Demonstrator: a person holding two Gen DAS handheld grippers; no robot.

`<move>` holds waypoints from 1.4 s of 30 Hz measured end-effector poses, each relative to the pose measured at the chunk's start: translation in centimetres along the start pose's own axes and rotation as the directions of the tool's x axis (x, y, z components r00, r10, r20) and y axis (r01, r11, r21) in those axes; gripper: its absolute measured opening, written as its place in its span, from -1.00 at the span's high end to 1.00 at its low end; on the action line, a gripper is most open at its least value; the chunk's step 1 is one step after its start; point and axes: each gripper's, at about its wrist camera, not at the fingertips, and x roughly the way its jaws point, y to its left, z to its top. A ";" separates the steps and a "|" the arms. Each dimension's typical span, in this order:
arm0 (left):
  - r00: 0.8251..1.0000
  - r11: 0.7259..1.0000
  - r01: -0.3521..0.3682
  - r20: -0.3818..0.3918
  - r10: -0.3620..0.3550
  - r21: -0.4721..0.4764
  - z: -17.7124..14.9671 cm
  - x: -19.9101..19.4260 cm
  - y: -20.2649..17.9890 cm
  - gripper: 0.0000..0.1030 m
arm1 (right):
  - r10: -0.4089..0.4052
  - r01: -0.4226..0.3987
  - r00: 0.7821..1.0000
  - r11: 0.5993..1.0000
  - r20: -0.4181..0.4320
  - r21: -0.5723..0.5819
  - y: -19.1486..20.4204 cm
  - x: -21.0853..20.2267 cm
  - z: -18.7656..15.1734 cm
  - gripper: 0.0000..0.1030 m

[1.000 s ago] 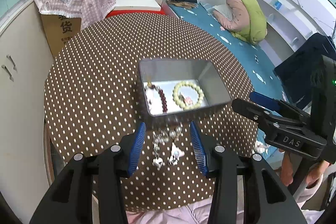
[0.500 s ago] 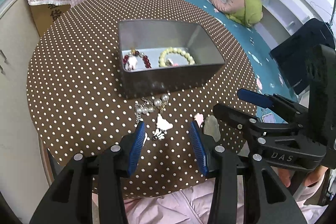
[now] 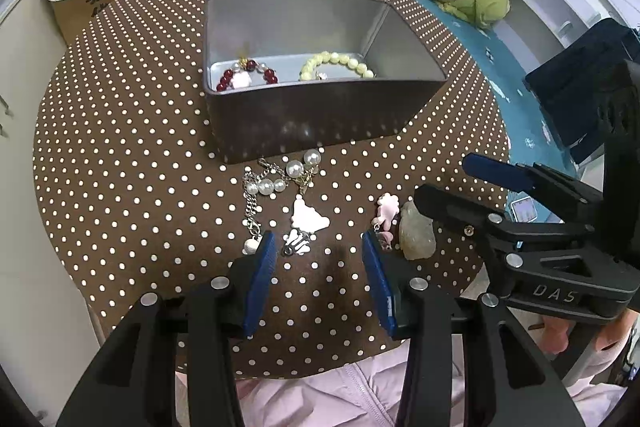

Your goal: Organize jewelry

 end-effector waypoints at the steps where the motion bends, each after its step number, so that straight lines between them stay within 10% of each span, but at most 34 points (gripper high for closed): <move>1: 1.000 1.000 0.001 -0.004 -0.001 -0.002 0.0 0.2 0.0 0.18 | 0.004 -0.004 1.000 1.000 -0.003 0.003 -0.1 0.1 0.0 -0.40; 12: 0.999 0.999 -0.033 -0.032 0.034 0.020 1.2 2.3 -1.3 0.78 | 0.017 -0.016 0.999 1.000 -0.032 0.015 -0.9 1.2 0.8 -0.40; 42: 0.991 0.997 0.001 0.137 0.010 -0.081 0.0 -4.3 4.9 0.78 | 0.037 -0.051 0.995 0.987 -0.091 -0.152 3.6 2.3 -0.7 -0.40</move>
